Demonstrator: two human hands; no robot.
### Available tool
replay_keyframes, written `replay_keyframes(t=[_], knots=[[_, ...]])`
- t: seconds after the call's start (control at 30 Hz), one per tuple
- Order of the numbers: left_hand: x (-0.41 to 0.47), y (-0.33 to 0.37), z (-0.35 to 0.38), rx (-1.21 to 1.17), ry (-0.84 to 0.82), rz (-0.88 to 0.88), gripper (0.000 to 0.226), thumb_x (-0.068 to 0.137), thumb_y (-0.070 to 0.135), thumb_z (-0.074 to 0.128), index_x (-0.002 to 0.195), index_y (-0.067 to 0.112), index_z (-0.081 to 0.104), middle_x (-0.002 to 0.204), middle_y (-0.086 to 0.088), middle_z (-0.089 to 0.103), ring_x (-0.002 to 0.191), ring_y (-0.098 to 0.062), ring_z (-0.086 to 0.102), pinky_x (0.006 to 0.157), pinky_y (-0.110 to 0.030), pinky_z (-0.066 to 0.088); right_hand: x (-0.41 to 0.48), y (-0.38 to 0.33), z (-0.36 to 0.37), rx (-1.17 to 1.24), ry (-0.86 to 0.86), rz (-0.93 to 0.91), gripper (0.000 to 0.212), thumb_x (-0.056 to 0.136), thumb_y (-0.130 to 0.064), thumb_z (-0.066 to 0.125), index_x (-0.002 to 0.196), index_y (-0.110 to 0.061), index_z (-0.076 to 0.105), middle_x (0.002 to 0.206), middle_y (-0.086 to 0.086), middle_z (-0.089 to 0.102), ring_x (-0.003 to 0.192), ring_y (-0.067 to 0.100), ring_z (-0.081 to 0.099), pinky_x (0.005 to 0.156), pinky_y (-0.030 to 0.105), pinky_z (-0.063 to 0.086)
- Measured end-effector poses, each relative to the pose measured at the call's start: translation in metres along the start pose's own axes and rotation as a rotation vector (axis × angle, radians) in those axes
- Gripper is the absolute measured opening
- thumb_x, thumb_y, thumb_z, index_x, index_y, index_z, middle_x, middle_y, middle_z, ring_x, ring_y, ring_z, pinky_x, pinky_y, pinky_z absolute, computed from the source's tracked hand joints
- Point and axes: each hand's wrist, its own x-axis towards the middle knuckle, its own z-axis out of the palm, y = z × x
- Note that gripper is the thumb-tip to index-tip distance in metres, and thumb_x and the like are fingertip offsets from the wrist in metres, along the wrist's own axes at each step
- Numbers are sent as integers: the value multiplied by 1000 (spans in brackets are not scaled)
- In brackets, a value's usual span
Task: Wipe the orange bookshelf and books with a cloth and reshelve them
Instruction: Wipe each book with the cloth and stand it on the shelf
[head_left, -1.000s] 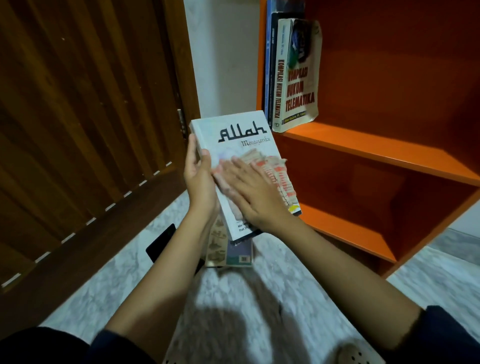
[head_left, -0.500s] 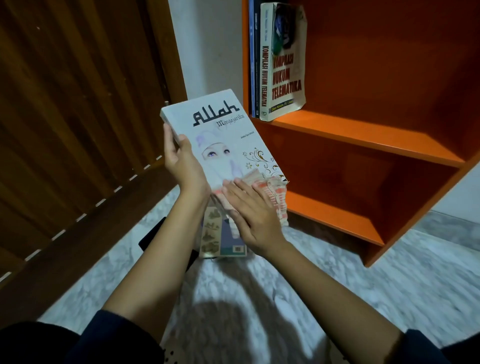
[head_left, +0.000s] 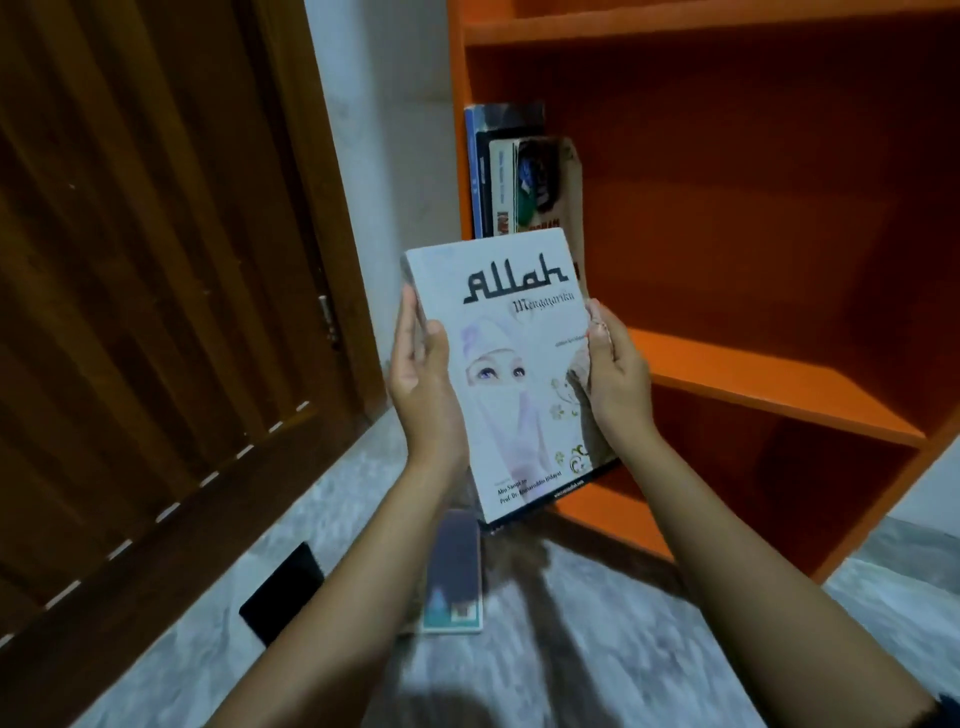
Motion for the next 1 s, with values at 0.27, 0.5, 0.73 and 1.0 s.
replay_keyframes(t=[0.27,0.5,0.73,1.0], knots=[[44,-40,88,136,-141,369,43,100,23,40,131,53,37,145,19,40,135,-7,37,107,-46,40,108,-9,-14,189,110,-154,34,102,-26,39,134,-21,50,125,-4,61,112,8,57,91,31,47],[97,-87,104,447,-196,668,50,101,18,29,146,34,13,154,22,8,145,-3,6,119,-34,15,166,7,6,359,116,-74,28,100,-27,42,126,-24,52,96,-3,69,90,12,66,71,27,55],[131,-103,99,588,-188,737,57,99,25,29,148,19,-1,159,1,0,146,-12,-3,119,-28,4,182,8,26,441,119,-59,29,100,-24,41,127,-22,50,101,-11,61,79,12,64,56,21,51],[146,-113,110,664,-171,827,55,99,20,28,147,6,6,157,-12,5,147,-15,0,120,-41,9,195,19,52,413,191,-176,40,103,-28,33,142,-21,38,147,4,41,130,13,43,105,27,40]])
